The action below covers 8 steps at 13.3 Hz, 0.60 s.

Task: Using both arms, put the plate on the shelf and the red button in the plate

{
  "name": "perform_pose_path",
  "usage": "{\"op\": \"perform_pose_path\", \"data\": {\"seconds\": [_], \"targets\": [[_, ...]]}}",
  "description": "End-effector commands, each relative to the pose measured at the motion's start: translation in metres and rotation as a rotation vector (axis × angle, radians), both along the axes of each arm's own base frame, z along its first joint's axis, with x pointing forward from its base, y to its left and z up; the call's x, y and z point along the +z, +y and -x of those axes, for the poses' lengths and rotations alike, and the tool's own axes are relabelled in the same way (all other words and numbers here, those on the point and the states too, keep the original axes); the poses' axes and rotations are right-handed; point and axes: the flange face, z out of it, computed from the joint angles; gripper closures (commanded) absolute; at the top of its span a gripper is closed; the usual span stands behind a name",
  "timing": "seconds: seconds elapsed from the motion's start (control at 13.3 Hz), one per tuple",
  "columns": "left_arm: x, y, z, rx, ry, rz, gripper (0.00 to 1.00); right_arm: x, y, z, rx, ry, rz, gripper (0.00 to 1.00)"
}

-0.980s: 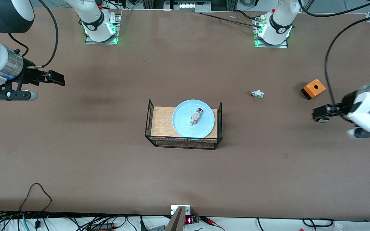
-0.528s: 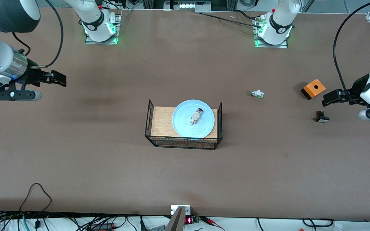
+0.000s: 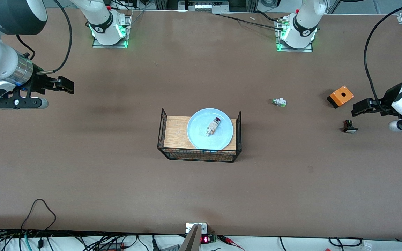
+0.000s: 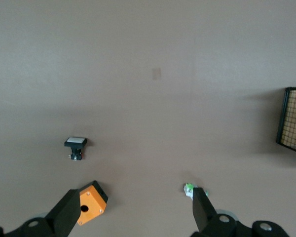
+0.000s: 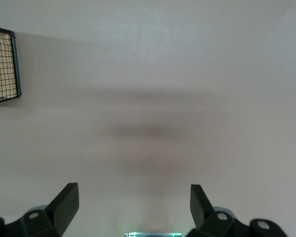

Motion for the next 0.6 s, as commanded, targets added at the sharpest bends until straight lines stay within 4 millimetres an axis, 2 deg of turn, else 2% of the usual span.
{"op": "perform_pose_path", "data": {"seconds": [0.0, 0.08, 0.23, 0.3, 0.53], "targets": [[0.001, 0.001, 0.024, 0.011, -0.027, 0.003, 0.0, 0.004, 0.002, 0.004, 0.016, -0.014, 0.012, 0.0], [0.009, -0.002, 0.022, 0.019, -0.037, 0.004, 0.0, 0.004, 0.002, 0.004, 0.016, -0.014, 0.012, 0.0], [0.044, 0.007, 0.024, 0.048, -0.066, 0.002, 0.0, 0.005, 0.003, 0.004, 0.017, -0.016, 0.012, 0.0], [0.054, 0.007, 0.023, 0.052, -0.075, 0.002, 0.0, 0.005, 0.003, 0.004, 0.017, -0.016, 0.012, 0.0], [0.044, 0.002, 0.018, 0.045, -0.059, 0.003, 0.0, 0.005, 0.004, 0.004, 0.019, -0.016, 0.012, 0.0]]}}
